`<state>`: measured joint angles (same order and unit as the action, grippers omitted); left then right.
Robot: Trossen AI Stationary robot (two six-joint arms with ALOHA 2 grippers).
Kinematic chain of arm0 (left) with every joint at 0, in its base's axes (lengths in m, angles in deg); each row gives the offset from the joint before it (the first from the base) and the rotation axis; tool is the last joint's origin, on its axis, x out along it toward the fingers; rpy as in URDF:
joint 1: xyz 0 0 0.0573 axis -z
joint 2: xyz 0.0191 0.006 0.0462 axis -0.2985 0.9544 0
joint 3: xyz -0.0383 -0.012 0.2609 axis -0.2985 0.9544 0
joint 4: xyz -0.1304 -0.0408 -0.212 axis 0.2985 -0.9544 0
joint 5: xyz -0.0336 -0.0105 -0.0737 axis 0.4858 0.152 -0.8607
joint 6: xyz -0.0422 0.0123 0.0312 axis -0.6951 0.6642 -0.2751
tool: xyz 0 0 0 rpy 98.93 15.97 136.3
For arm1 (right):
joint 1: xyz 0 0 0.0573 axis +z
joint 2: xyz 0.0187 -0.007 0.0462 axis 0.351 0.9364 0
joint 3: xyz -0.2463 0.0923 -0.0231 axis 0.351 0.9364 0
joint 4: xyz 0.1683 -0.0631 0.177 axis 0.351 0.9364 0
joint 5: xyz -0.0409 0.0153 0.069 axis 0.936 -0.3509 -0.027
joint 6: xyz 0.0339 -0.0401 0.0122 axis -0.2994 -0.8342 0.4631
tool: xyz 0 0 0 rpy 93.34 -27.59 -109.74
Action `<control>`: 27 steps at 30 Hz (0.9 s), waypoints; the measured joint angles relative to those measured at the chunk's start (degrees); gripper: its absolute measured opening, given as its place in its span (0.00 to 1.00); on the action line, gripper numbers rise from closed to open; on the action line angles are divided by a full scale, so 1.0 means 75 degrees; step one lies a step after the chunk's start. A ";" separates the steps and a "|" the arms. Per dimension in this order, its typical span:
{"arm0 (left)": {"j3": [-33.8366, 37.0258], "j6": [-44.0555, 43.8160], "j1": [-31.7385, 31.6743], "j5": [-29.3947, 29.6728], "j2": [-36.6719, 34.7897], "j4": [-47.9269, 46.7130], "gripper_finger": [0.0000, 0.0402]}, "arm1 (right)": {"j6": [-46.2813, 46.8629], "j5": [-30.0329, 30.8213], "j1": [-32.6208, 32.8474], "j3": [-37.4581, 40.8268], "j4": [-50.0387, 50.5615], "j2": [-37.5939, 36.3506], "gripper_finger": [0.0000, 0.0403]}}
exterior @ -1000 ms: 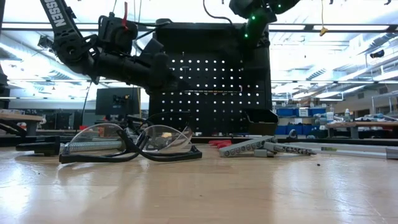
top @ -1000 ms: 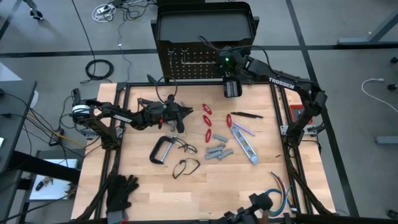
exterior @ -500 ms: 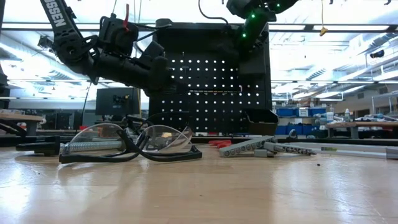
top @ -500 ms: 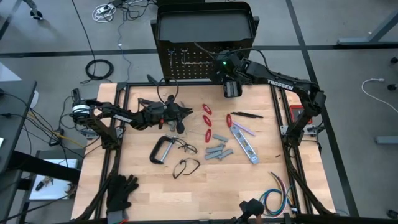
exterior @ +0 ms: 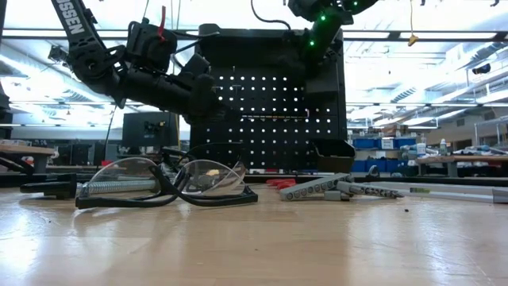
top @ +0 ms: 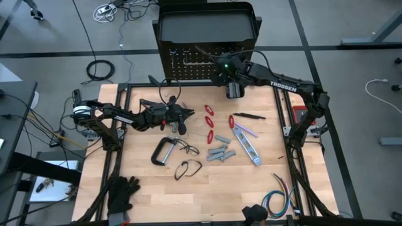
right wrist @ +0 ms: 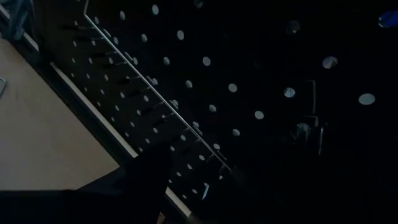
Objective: Hang tools onto peg board
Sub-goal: Put the black pen on the table
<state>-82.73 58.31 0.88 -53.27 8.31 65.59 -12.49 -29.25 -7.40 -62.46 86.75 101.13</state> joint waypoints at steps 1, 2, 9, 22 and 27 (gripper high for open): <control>0.0000 0.0045 0.0000 0.0004 0.0000 -0.0019 0.11 | -0.0002 0.0037 0.0017 0.0000 0.0019 0.0000 0.71; 0.0000 0.0068 0.0000 0.0006 -0.0003 -0.0053 0.11 | 0.0001 0.0049 0.0032 0.0003 0.0018 0.0000 0.70; 0.0000 0.0081 0.0000 0.0025 -0.0003 -0.0197 0.11 | -0.0027 -0.0113 0.0033 0.0654 -0.0832 -0.0378 0.69; 0.0000 0.0081 0.0000 0.0098 -0.0003 -0.0163 0.11 | -0.0669 -0.0720 -0.0080 0.1257 -0.1909 -0.0600 0.69; 0.0000 0.0116 0.0000 0.0150 -0.0003 -0.0169 0.11 | -0.0813 -0.0920 -0.0104 0.1547 -0.2350 -0.0715 0.69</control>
<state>-82.73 59.18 0.88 -52.14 8.28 64.32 -18.59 -36.15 -8.18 -50.86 69.12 95.76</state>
